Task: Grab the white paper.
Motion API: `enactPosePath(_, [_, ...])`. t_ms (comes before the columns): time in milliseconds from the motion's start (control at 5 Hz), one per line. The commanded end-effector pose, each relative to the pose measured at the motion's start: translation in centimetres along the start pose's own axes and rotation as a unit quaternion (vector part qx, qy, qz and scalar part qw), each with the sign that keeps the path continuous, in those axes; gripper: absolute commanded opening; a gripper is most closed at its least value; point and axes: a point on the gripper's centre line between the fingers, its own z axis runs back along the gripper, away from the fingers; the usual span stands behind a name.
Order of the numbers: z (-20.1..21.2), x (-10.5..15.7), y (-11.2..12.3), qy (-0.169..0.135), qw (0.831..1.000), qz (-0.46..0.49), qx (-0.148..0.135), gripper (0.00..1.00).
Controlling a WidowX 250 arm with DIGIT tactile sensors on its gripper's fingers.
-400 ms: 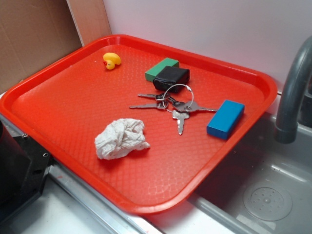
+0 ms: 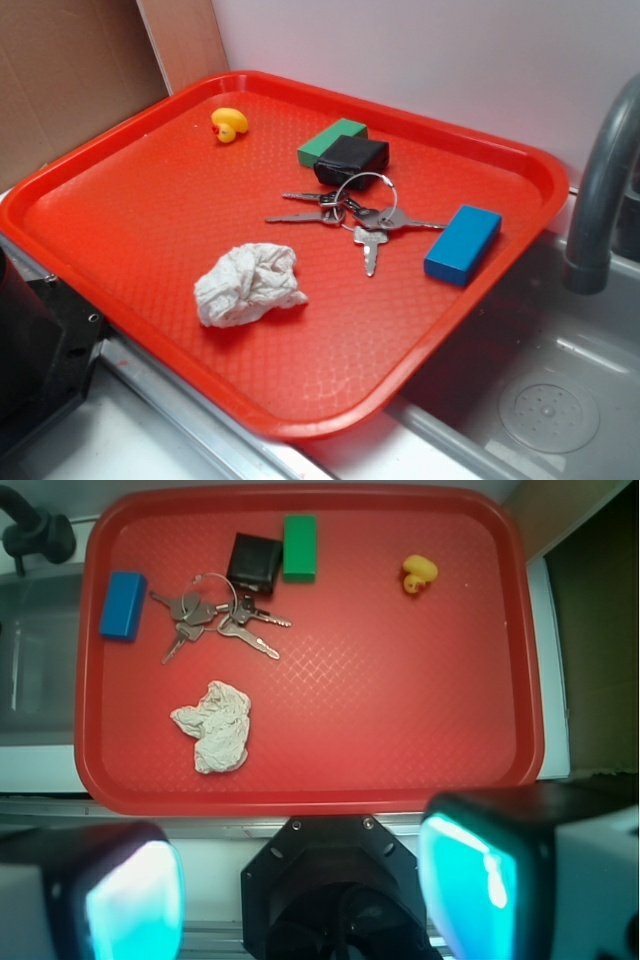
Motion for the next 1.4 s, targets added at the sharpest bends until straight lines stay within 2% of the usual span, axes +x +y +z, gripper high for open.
enactPosePath(0, [-9.1, 2.6, -6.3, -0.003, 0.983, 0.182, -0.008, 1.00])
enactPosePath(200, [-12.3, 3.0, -7.0, -0.009, 0.971, 0.237, -0.020, 1.00])
enactPosePath(400, [-17.4, 3.3, -7.5, 0.017, 0.982, 0.186, -0.017, 1.00])
enactPosePath(600, [-20.5, 3.8, -7.6, 0.022, 0.986, 0.164, -0.012, 1.00])
enactPosePath(800, [-22.8, 3.1, -6.1, 0.054, 0.985, 0.161, -0.012, 1.00])
enactPosePath(1000, [-23.4, 1.5, -5.2, 0.075, 0.985, 0.158, -0.005, 0.56])
enactPosePath(1200, [-22.0, 1.4, -4.6, 0.082, 0.987, 0.138, -0.011, 0.00])
